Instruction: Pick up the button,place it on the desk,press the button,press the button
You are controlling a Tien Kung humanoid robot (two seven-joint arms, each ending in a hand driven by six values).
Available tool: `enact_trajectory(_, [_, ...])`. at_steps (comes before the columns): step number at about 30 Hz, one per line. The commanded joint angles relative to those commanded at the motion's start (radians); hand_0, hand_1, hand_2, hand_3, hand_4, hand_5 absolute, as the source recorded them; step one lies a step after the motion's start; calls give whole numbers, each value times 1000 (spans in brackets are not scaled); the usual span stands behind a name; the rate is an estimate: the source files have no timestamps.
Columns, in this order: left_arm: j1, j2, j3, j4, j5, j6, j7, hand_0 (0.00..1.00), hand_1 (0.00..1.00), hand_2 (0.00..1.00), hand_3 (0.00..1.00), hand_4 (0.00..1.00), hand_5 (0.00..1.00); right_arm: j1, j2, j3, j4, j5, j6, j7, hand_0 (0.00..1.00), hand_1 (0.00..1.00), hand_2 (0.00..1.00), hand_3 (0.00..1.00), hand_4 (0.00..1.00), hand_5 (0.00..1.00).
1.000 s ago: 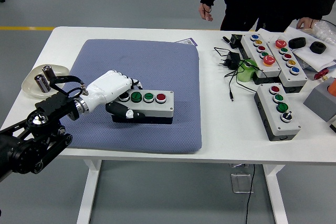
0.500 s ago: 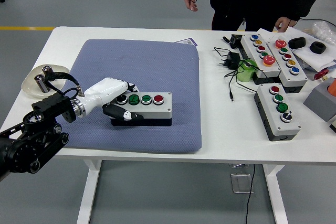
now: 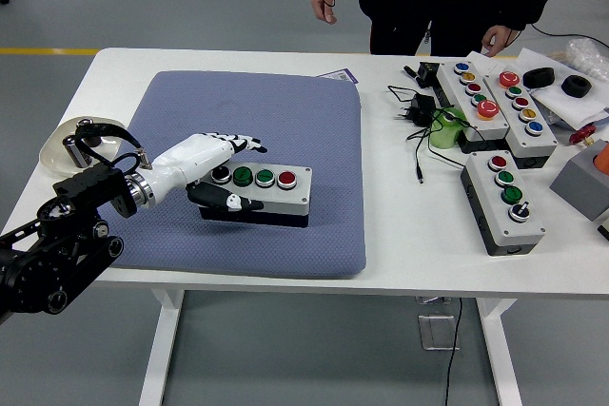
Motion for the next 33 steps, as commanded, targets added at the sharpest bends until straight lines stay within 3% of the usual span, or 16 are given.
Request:
enact_trajectory(2, [21, 3, -36, -48, -11, 26, 7, 966, 960, 998, 948, 998, 612, 0, -1, 0, 0, -1, 0, 0, 751, 705, 715, 584, 182, 137])
enact_trajectory(5, [48, 8, -87, -141, 20, 115, 34, 966, 960, 998, 948, 998, 612, 0, 0, 1, 0, 0, 0, 1, 751, 705, 715, 584, 182, 137])
enact_trajectory(6, [54, 10, -101, -170, 40, 143, 38, 771, 817, 902, 902, 955, 303, -1, 0, 2, 0, -1, 0, 1, 751, 704, 715, 584, 182, 137])
enact_trajectory(7, [61, 15, -116, -201, 64, 159, 41, 771, 817, 902, 902, 955, 303, -1, 0, 2, 0, -1, 0, 1, 751, 704, 715, 584, 182, 137])
enact_trajectory(9, [68, 23, -141, -257, 124, 149, 47, 771, 817, 902, 902, 955, 303, -1, 0, 2, 0, -2, 0, 1, 751, 704, 715, 584, 182, 137])
enact_trajectory(11, [75, 34, -159, -311, 182, 115, 61, 771, 817, 902, 902, 955, 303, -1, 0, 3, 0, -4, 1, 0, 751, 704, 715, 584, 182, 137])
enact_trajectory(12, [78, 39, -162, -337, 213, 110, 79, 258, 277, 324, 842, 578, 2, -1, 0, 3, 0, -3, 1, 0, 751, 705, 715, 585, 183, 137])
enact_trajectory(17, [90, 55, -167, -432, 315, 55, 190, 258, 277, 324, 842, 578, 2, -4, 1, 8, 0, -7, 0, -1, 751, 705, 715, 585, 183, 137])
enact_trajectory(18, [92, 56, -170, -444, 315, 36, 205, 72, 113, 194, 742, 156, 2, -5, 1, 8, 0, -8, 0, -1, 751, 705, 715, 584, 182, 137])
enact_trajectory(23, [96, 61, -169, -488, 315, -125, 247, 72, 113, 194, 742, 156, 2, -7, 1, 7, 0, -8, -1, -2, 751, 705, 715, 584, 182, 137])
enact_trajectory(24, [96, 61, -167, -490, 315, -148, 253, 5, 48, 136, 756, 12, 2, -8, 1, 7, 0, -8, -1, -2, 750, 705, 715, 584, 182, 137])
enact_trajectory(28, [93, 60, -162, -490, 315, -270, 286, 5, 48, 136, 756, 12, 2, -9, 1, 6, 0, -8, -1, -2, 750, 705, 715, 584, 182, 137])
enact_trajectory(30, [91, 60, -157, -483, 315, -306, 292, 2, 27, 119, 764, 2, 2, -10, 1, 5, 0, -6, -2, -2, 750, 703, 715, 583, 182, 137])
enact_trajectory(33, [92, 60, -148, -475, 315, -314, 293, 2, 27, 119, 764, 2, 2, -11, 2, 5, 0, -5, -2, -2, 750, 703, 715, 583, 182, 137])
